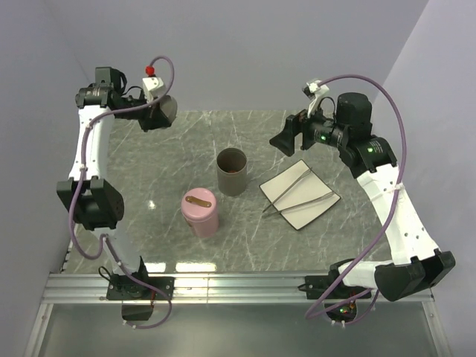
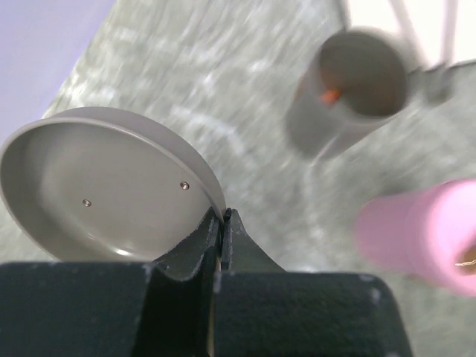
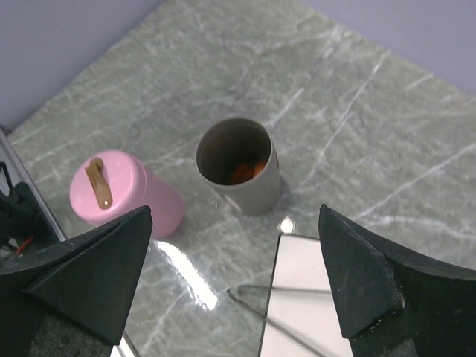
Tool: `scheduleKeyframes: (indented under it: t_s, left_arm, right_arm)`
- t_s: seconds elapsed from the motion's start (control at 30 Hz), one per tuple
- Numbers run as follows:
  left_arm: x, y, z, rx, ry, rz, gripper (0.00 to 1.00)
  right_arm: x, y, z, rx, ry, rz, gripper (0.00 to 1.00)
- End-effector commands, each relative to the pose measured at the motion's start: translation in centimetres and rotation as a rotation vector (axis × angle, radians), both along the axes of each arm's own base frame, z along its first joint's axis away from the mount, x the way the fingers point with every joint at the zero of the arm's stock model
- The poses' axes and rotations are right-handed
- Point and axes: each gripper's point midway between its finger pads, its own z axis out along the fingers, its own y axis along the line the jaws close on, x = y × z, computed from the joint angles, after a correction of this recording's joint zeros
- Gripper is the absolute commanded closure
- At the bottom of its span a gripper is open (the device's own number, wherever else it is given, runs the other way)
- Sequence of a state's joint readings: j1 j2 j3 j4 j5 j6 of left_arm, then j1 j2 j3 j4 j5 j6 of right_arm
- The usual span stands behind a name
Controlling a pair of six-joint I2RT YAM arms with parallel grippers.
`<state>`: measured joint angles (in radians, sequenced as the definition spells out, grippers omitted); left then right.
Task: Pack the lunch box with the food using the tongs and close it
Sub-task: Pick up the box lid from the center of the board.
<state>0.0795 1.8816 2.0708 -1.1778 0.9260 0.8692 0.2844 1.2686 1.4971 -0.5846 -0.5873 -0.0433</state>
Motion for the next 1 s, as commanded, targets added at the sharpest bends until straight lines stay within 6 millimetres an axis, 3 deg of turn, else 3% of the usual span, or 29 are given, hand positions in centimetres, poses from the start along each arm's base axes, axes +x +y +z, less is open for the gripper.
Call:
scheduleKeyframes:
  t_s: [0.0, 0.07, 0.1, 0.17, 0.2, 0.23, 0.27, 0.3, 0.33, 0.4, 0.5, 0.53, 0.67, 0.8, 0.83, 0.9, 0.97]
  left_arm:
    - [-4.4, -3.8, 7.3, -0.246, -0.012, -0.066, 1.0]
    - [-6.0, -4.8, 10.1, -0.346, -0.011, -0.076, 1.0]
    - [-7.3, -5.5, 11.4, -0.407, -0.003, -0.126, 1.0]
    - [-10.3, -6.4, 13.3, -0.516, 0.107, -0.159, 1.0]
    - [-10.2, -6.6, 15.2, -0.528, 0.002, -0.217, 1.0]
    - [-11.6, -6.9, 16.3, -0.553, 0.006, -0.275, 1.0]
    - [-13.7, -7.4, 15.8, -0.631, 0.239, -0.212, 1.0]
    - [-14.7, -8.1, 18.0, -0.601, 0.004, -0.309, 1.0]
    - [-16.3, -8.5, 18.8, -0.625, -0.005, -0.308, 1.0]
    - [-18.0, -10.0, 18.7, -0.653, 0.099, -0.331, 1.0]
    - [-20.6, -11.6, 20.4, -0.662, 0.068, -0.393, 1.0]
    - [-22.1, -11.8, 21.6, -0.664, -0.034, -0.441, 1.0]
    - [-26.5, -12.6, 23.3, -0.739, 0.02, -0.523, 1.0]
    - [-30.7, -12.8, 25.0, -0.829, 0.023, -0.64, 1.0]
    - [-31.3, -12.8, 25.3, -0.851, 0.094, -0.652, 1.0]
    - [-32.8, -12.7, 26.0, -0.896, 0.075, -0.717, 1.0]
    - [-32.9, -12.6, 26.1, -0.927, 0.121, -0.713, 1.0]
  right_arm:
    - [0.5, 0.5, 5.7, 0.088, -0.17, 0.01, 0.0]
    - [0.5, 0.4, 6.1, 0.096, -0.207, 0.002, 0.0]
    - [0.2, 0.3, 7.6, 0.118, -0.276, -0.002, 0.0]
    - [-0.2, 0.4, 7.2, 0.13, -0.314, 0.003, 0.0]
    - [-0.9, 0.3, 8.0, 0.153, -0.387, 0.012, 0.0]
    - [-1.4, 0.4, 8.4, 0.165, -0.423, 0.02, 0.0]
    - [-1.8, 0.5, 8.8, 0.176, -0.455, 0.027, 0.01]
    - [-2.8, 0.6, 10.2, 0.198, -0.519, 0.036, 0.01]
    - [-3.4, 1.3, 9.8, 0.188, -0.543, 0.06, 0.02]
    - [-4.1, 1.5, 11.2, 0.19, -0.622, 0.047, 0.02]
    - [-5.5, 2.8, 11.8, 0.194, -0.726, 0.07, 0.03]
    - [-6.1, 3.2, 12.2, 0.189, -0.765, 0.083, 0.04]
    - [-9.2, 5.9, 13.4, 0.226, -0.89, 0.163, 0.07]
    - [-11.6, 6.3, 15.7, 0.27, -1.048, 0.157, 0.13]
    - [-12.1, 6.4, 15.9, 0.275, -1.073, 0.162, 0.14]
    - [-13.7, 6.8, 16.5, 0.274, -1.142, 0.192, 0.18]
    - [-14.7, 7.1, 16.9, 0.272, -1.189, 0.214, 0.19]
